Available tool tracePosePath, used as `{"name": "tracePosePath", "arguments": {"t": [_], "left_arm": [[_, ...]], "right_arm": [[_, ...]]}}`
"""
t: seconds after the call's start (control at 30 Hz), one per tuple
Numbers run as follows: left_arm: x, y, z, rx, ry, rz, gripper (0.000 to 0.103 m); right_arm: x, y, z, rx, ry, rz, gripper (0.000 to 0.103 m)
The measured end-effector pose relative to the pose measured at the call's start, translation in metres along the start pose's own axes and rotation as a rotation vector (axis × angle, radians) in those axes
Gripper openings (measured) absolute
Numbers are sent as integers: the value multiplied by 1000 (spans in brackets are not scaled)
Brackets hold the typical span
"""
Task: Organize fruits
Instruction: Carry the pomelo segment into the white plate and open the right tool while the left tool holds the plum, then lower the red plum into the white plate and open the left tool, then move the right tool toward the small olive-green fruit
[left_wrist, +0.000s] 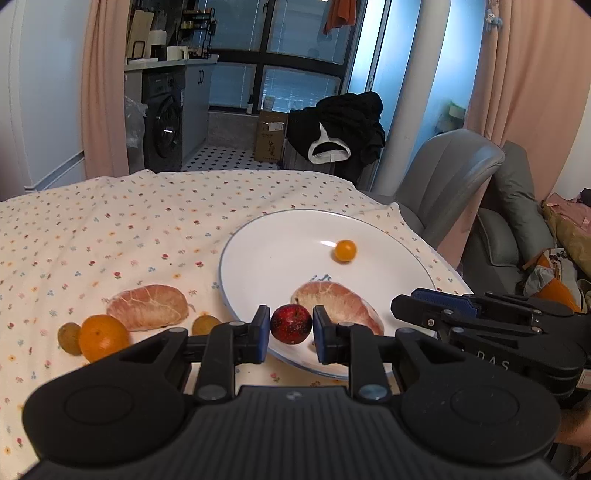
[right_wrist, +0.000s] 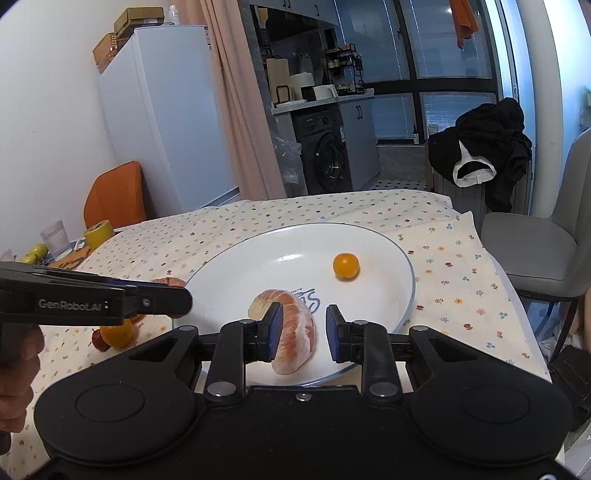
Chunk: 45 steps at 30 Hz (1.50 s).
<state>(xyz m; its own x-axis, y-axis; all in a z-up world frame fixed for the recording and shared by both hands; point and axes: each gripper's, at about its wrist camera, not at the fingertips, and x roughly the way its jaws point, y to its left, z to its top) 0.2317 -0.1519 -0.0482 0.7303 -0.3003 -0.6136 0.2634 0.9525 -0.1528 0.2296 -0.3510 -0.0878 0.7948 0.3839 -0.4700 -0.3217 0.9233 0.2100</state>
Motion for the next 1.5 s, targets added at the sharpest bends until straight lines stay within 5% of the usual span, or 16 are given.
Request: {"name": "tracePosePath", "arguments": {"t": [0.3, 0.53, 0.77, 1.5], "left_arm": [[-18, 16, 1, -33, -33, 51, 30], [-40, 35, 0, -55, -73, 129, 58], [-64, 49, -7, -75, -102, 187, 72], [-117, 93, -37, -180, -162, 242, 79]], "right_arm": [[-4, 7, 0, 9, -6, 2, 35], [-9, 15, 0, 5, -17, 15, 45], [-15, 32, 1, -20, -38, 32, 62], [-23, 95, 1, -152, -38, 100, 62]]}}
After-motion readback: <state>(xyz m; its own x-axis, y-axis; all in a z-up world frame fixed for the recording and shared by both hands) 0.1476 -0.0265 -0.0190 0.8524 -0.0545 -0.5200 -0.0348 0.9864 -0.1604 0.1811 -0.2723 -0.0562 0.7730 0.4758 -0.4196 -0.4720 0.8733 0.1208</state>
